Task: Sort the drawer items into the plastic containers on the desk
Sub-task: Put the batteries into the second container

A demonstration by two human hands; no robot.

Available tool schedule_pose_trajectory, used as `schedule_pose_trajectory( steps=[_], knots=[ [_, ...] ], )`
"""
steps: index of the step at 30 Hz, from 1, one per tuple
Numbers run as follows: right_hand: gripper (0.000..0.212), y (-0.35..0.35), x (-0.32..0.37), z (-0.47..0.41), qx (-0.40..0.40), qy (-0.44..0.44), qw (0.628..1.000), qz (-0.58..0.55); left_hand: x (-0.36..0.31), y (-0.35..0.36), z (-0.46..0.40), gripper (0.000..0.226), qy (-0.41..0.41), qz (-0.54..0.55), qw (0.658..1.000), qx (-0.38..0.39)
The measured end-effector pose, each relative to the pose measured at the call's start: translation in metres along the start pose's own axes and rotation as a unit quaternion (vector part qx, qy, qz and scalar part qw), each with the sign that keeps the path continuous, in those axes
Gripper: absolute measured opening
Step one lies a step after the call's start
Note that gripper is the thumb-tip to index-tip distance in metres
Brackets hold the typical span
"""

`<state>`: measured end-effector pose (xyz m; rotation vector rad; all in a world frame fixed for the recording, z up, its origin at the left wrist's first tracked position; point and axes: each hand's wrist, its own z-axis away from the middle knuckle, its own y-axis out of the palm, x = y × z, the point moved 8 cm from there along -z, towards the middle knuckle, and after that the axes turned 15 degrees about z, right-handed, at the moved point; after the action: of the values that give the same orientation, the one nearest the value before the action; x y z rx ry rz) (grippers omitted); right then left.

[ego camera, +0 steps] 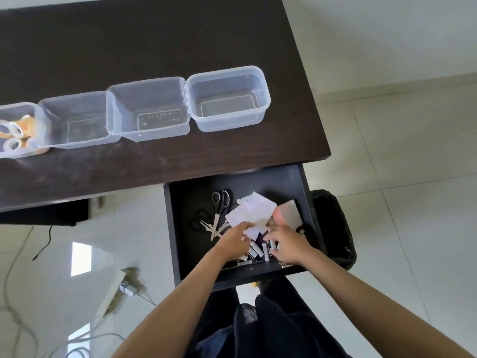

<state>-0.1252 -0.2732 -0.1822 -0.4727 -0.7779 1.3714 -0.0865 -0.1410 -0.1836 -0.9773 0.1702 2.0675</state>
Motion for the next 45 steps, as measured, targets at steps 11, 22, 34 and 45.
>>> schedule_pose_trajectory(
  steps=[11, 22, 34, 45],
  knots=[
    [0.018, -0.047, -0.030, -0.004, -0.123, -0.034, 0.984, -0.128, -0.003, -0.005, 0.003, 0.036, 0.002, 0.084, 0.984, -0.156],
    [0.048, -0.048, -0.038, 0.013, -0.218, 0.034, 0.972, -0.075, 0.009, 0.034, -0.003, 0.045, -0.031, -0.143, 0.987, -0.070],
    [0.085, -0.045, -0.026, -0.045, -0.088, -0.011, 0.979, 0.182, 0.009, 0.024, -0.013, 0.047, -0.071, -0.208, 0.973, -0.078],
    [0.091, -0.044, -0.029, -0.046, -0.107, 0.019, 0.982, 0.154, 0.000, 0.017, -0.012, 0.038, -0.038, -0.215, 0.969, -0.116]
  ],
)
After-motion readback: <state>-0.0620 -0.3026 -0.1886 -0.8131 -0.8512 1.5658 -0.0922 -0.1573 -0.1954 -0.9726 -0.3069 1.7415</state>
